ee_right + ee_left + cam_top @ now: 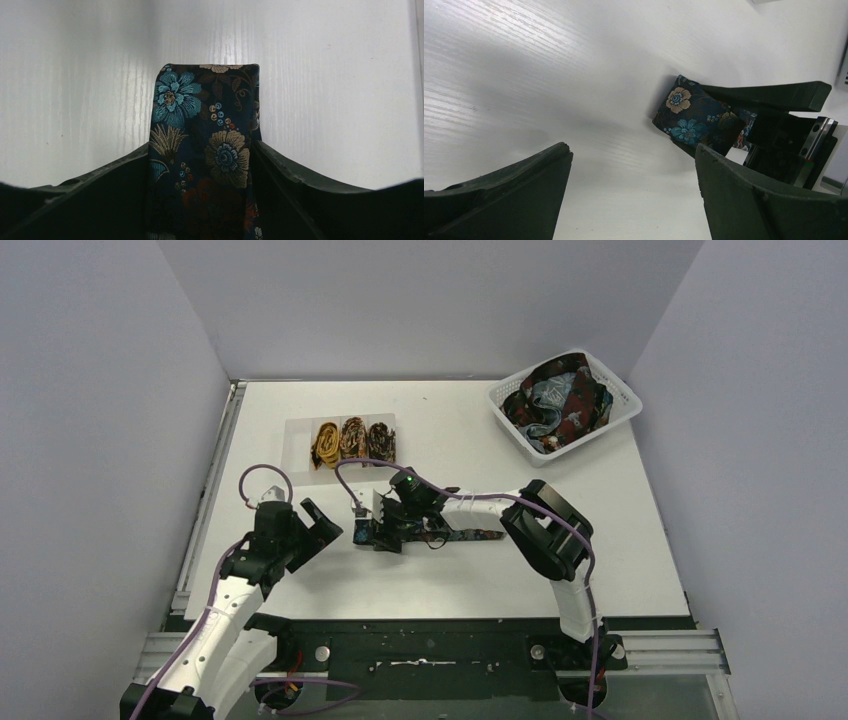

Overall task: Roll the ties
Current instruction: Roll the tie at the center of the board.

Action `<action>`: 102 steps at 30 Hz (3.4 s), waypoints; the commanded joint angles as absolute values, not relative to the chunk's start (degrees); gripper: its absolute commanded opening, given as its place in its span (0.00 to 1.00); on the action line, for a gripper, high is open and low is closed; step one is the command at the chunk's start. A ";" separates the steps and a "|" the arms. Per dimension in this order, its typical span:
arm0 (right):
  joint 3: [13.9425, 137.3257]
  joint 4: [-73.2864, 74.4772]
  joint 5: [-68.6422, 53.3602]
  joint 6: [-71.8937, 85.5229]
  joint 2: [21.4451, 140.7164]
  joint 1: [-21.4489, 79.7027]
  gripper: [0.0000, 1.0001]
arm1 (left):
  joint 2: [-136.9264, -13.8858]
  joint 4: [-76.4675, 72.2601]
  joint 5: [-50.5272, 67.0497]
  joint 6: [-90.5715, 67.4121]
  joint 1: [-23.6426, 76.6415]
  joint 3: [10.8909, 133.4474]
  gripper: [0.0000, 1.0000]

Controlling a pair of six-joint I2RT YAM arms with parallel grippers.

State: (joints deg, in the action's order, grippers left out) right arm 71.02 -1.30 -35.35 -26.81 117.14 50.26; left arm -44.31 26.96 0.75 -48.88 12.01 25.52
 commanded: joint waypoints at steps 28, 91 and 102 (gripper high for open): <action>60.37 -3.23 -26.61 -25.78 101.76 51.68 1.00 | -44.21 17.27 8.81 -52.54 11.51 20.44 0.91; 57.12 -3.26 -21.25 44.64 103.19 45.10 0.34 | -58.03 -10.65 21.45 -45.65 11.05 15.46 0.91; 58.10 -2.68 -21.85 44.82 105.39 44.67 0.34 | -62.10 -19.83 27.15 -43.91 11.13 13.68 0.90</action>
